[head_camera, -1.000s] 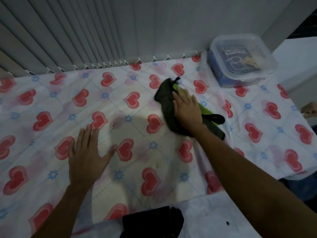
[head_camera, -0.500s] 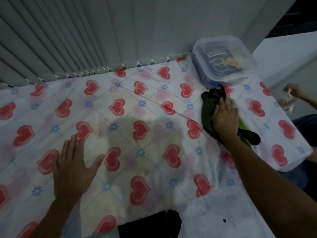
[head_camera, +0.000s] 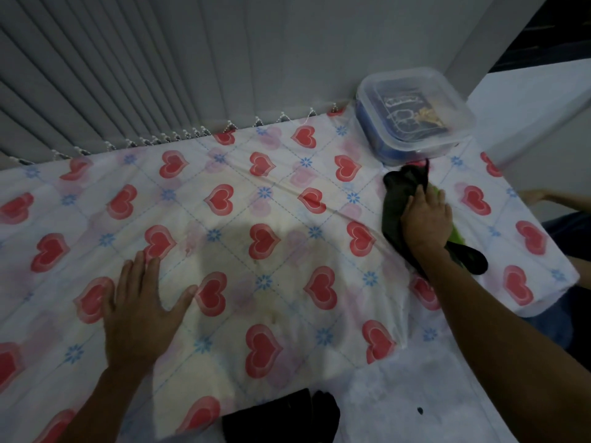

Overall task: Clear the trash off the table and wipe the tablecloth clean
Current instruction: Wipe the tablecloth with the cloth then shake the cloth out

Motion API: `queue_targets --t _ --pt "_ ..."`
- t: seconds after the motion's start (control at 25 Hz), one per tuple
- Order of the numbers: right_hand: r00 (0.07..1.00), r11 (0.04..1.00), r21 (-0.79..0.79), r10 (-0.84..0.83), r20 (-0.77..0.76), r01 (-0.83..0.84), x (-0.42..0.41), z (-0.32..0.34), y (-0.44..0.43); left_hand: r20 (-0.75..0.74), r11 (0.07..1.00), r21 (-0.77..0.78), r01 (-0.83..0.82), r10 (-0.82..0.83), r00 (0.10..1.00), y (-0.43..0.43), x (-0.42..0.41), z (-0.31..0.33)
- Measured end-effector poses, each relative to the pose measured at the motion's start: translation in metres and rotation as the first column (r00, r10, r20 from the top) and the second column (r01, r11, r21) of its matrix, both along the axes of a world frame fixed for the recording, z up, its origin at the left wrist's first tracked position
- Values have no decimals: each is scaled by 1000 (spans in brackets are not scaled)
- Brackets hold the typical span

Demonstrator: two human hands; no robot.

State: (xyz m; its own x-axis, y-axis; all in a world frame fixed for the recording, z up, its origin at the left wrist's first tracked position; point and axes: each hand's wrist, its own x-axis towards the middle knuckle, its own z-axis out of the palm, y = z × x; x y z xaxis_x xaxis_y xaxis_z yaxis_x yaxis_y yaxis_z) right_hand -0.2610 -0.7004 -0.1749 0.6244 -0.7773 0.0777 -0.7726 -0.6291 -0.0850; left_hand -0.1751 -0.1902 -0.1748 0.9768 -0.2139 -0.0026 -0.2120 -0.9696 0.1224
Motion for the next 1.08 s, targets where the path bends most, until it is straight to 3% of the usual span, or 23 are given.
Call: queue_targets --t 0.16,0.32,0.52,0.6,0.68,0.76,0.84,0.96,1.08 --pt "997 997 -15 -76 -16 76 -21 26 3 -15 1000 -1 3 -3 1000 1 1 1" --pt "994 996 84 -49 100 41 -37 59 23 -69 998 -50 27 -30 997 3 3 8" --pt "972 969 190 117 203 -156 -24 125 71 -134 998 12 63 -61 989 0 10 24" --pt "951 934 231 227 210 -274 -14 148 95 -82 989 71 130 -124 989 -9 12 41" --pt "921 878 297 316 228 -375 -6 175 120 -130 988 68 139 -130 983 -27 13 73" --pt "872 777 396 438 220 -490 2 206 146 -175 990 -39 138 -142 974 -52 14 117" --pt "764 670 394 627 152 -629 8 241 177 -183 951 -243 193 -240 953 -75 13 168" --pt "622 557 311 764 173 -770 13 305 233 -200 770 -534 349 -515 833 -96 8 259" --pt "550 511 210 806 218 -833 14 373 269 -257 681 -619 391 -646 718 -94 11 340"
